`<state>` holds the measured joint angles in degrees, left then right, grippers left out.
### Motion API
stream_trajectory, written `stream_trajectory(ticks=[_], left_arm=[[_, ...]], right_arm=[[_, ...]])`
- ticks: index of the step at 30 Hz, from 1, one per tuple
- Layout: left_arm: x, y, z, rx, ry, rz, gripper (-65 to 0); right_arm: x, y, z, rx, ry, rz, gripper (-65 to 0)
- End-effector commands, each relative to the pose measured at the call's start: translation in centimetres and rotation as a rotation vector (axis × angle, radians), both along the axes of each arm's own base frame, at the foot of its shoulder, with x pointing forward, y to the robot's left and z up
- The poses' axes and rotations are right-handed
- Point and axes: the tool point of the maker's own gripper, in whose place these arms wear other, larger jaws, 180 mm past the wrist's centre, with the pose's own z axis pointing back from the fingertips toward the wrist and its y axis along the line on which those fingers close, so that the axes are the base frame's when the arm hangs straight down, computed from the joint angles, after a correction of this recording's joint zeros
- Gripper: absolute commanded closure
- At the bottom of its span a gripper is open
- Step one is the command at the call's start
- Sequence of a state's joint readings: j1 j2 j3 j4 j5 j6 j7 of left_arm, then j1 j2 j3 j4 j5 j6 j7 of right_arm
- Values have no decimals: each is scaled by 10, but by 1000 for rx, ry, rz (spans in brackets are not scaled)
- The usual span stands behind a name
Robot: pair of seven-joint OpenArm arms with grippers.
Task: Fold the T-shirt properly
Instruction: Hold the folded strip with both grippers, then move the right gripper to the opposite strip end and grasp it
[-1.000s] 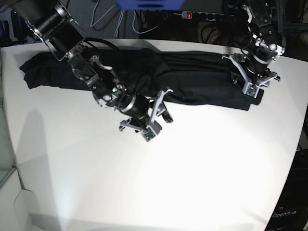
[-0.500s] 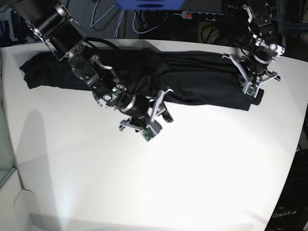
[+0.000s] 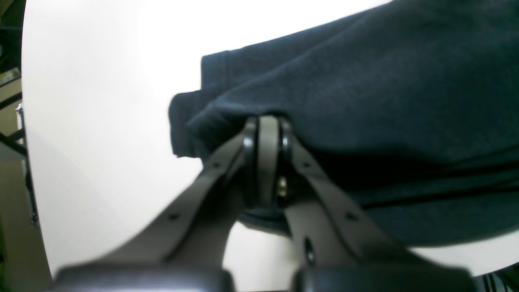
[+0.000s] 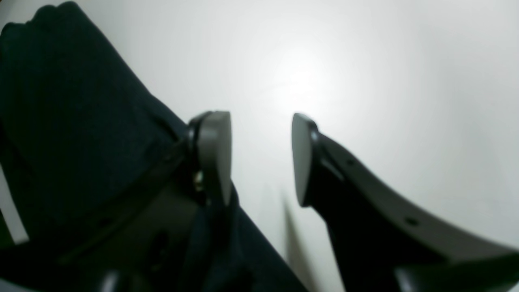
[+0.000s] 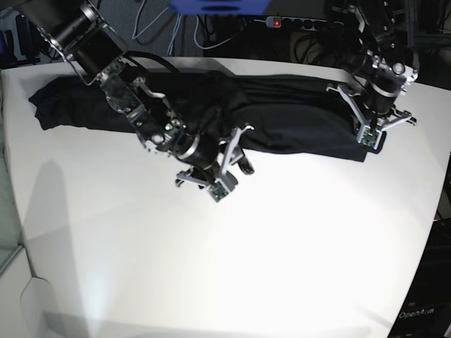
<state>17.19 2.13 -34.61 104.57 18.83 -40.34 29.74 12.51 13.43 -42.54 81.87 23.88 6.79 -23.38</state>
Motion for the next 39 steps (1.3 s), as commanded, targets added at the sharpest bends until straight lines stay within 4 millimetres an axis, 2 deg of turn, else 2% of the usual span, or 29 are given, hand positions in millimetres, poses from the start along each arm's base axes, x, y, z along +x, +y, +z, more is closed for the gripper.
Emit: stream_trajectory(ticks=[1, 7, 18, 22, 25, 34, 39], left_arm=[[10, 7, 19, 15, -67, 12, 0], [5, 32, 23, 37, -75, 82, 0], [1, 37, 21, 48, -65, 84, 0], [1, 45, 25, 69, -65, 84, 0], [-2, 61, 30, 86, -78, 124, 0], [-3, 67, 6, 49, -25, 138, 0], [4, 64, 7, 41, -37, 138, 0]], right_arm=[[10, 5, 19, 35, -52, 2, -252], [11, 4, 19, 34, -52, 2, -252], [10, 5, 19, 35, -52, 2, -252], [10, 5, 19, 35, -52, 2, -252], [10, 5, 19, 35, -52, 2, -252], [10, 5, 19, 35, -52, 2, -252], [10, 5, 19, 35, -52, 2, -252]])
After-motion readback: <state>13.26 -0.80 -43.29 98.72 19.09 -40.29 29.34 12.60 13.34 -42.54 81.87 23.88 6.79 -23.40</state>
